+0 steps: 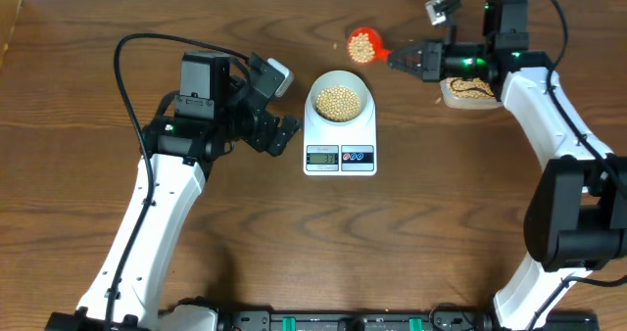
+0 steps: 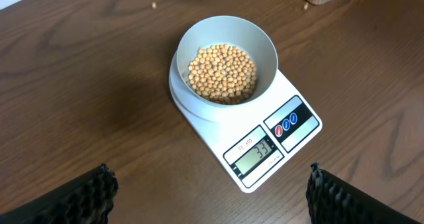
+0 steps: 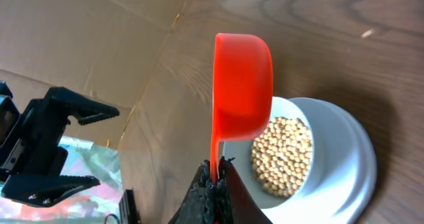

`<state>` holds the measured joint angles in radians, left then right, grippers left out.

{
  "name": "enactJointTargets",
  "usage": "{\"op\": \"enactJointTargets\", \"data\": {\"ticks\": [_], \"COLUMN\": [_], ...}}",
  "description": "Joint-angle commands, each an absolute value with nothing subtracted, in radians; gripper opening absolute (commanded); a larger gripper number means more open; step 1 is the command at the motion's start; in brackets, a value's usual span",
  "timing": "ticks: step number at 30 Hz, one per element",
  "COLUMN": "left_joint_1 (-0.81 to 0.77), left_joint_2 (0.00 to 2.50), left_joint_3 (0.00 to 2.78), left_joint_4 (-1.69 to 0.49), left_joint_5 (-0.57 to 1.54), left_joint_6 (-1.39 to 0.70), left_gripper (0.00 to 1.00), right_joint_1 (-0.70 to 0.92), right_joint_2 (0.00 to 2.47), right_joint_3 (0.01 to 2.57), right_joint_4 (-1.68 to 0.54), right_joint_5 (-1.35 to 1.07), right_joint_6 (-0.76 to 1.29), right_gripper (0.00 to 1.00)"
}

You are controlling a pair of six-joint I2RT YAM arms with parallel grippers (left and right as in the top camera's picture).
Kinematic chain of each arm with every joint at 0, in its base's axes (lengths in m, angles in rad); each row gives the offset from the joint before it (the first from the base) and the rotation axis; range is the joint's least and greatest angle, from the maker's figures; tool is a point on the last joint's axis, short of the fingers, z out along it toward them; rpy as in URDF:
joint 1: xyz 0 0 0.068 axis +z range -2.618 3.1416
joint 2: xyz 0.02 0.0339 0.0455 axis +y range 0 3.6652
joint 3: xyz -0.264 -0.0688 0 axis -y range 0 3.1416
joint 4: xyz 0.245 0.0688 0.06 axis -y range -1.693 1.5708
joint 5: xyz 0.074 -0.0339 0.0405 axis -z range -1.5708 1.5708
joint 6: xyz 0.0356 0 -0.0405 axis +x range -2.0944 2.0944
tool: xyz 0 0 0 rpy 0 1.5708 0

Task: Scoop item into bowl and weigh 50g on scale
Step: 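Carry the filled red scoop with the right gripper over the bowl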

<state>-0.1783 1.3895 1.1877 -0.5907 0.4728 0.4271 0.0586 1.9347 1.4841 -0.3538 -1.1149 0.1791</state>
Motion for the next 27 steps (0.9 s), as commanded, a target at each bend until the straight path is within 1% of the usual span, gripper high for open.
{"op": "enactJointTargets", "data": {"ticks": [1, 18, 23, 27], "left_joint_1": [-0.176, -0.176, -0.176, -0.176], "left_joint_2": [1.388, 1.388, 1.388, 1.388], "left_joint_3": [1.184, 1.184, 1.184, 1.184], "left_joint_4": [-0.591, -0.591, -0.591, -0.591], "left_joint_5": [0.486, 0.486, 0.486, 0.486], "left_joint_6": [0.445, 0.445, 0.445, 0.445], "left_gripper": [0.94, 0.94, 0.94, 0.94], "right_joint_1": [0.08, 0.124, 0.132, 0.139], "right_joint_2": [1.941, 1.941, 1.941, 1.941], "right_joint_3": [1.484, 1.484, 1.484, 1.484], "right_joint_4": [-0.353, -0.376, -0.444, -0.477], "right_joint_5": [-1.143, -1.105, -0.992, -0.948], "right_joint_6": [0.186, 0.159, 0.1, 0.05], "right_gripper": [0.01, 0.01, 0.01, 0.01]}}
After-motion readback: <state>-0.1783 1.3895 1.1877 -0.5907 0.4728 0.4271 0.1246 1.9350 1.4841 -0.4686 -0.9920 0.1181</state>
